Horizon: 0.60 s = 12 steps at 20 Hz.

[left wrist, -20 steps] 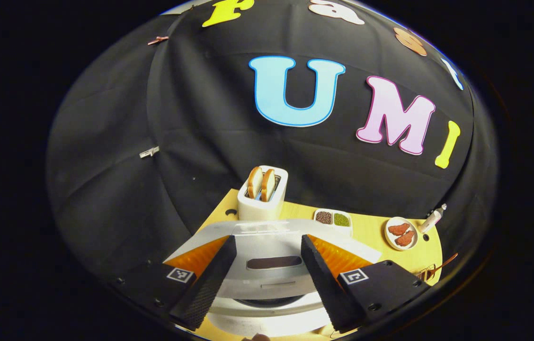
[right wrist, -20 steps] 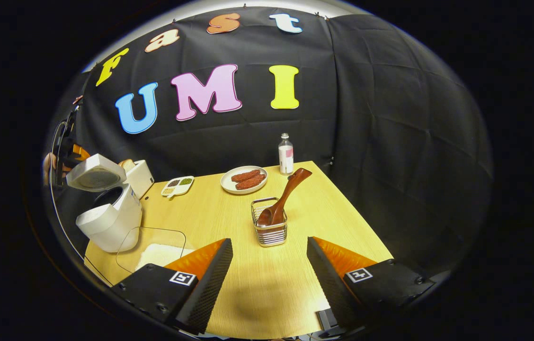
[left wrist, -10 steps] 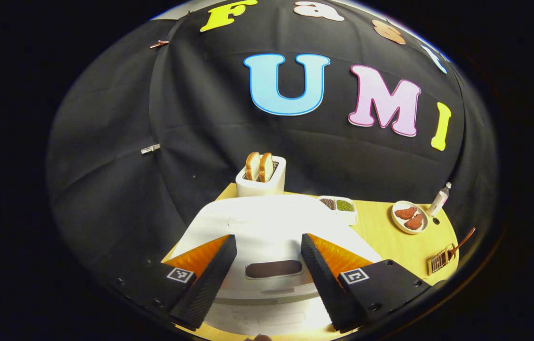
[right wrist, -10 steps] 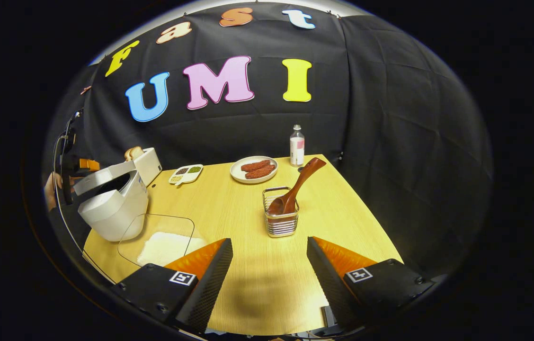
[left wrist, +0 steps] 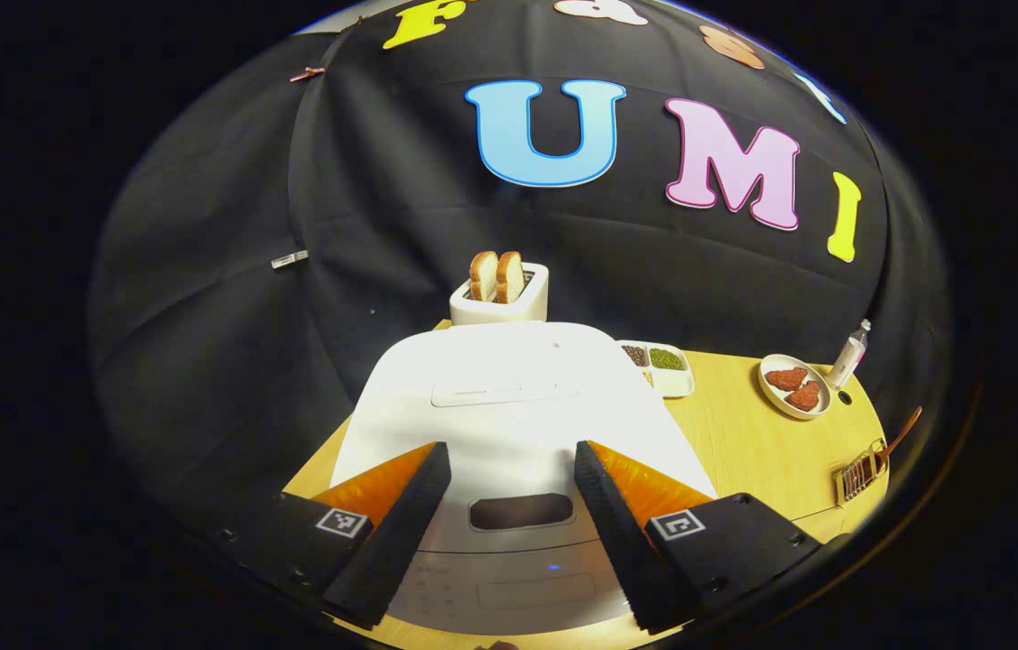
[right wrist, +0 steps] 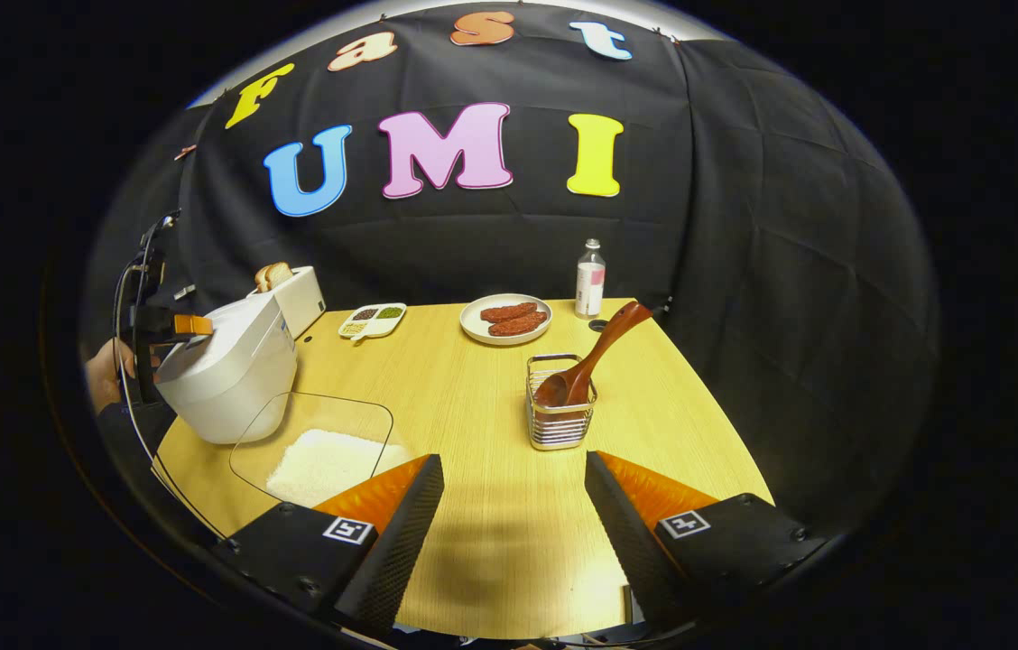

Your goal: Close the left gripper, press the button to open the rice cooker; take a wooden spoon from the chopstick holder with the right hand, scoop a spoonful of rice and pour it into the rice cooker, then put the wooden spoon back into the chopstick holder.

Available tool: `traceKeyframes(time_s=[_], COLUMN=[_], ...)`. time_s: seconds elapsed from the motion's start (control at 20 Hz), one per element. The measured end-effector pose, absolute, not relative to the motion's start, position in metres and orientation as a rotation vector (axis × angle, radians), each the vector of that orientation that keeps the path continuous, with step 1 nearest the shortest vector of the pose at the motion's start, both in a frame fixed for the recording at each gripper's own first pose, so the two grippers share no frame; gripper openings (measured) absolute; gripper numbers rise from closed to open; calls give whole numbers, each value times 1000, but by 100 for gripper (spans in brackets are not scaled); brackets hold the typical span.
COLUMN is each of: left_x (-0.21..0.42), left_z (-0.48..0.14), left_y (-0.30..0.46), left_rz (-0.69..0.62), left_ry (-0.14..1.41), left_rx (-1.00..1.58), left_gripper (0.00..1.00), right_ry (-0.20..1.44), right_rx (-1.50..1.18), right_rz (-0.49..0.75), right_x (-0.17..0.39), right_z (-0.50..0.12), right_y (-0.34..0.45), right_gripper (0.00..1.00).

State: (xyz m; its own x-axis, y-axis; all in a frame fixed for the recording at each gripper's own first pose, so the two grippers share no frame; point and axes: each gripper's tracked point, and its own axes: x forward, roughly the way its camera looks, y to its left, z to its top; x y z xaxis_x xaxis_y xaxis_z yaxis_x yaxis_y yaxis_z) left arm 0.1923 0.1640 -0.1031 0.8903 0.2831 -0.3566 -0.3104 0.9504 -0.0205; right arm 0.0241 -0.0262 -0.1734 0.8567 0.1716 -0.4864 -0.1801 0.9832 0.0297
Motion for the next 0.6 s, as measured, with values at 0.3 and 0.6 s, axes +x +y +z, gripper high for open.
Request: traceKeyframes(time_s=[0.3, 0.6], left_x=[183, 127], left_z=[-90, 11], left_y=[168, 132], left_rz=[316, 235], left_ry=[312, 71], left_rx=[-68, -7], left_gripper=[98, 96], right_ry=[453, 316], right_rx=[-25, -43], right_rz=[223, 180], right_x=[35, 48], right_z=[-153, -86], right_y=[3, 18], right_gripper=[99, 99])
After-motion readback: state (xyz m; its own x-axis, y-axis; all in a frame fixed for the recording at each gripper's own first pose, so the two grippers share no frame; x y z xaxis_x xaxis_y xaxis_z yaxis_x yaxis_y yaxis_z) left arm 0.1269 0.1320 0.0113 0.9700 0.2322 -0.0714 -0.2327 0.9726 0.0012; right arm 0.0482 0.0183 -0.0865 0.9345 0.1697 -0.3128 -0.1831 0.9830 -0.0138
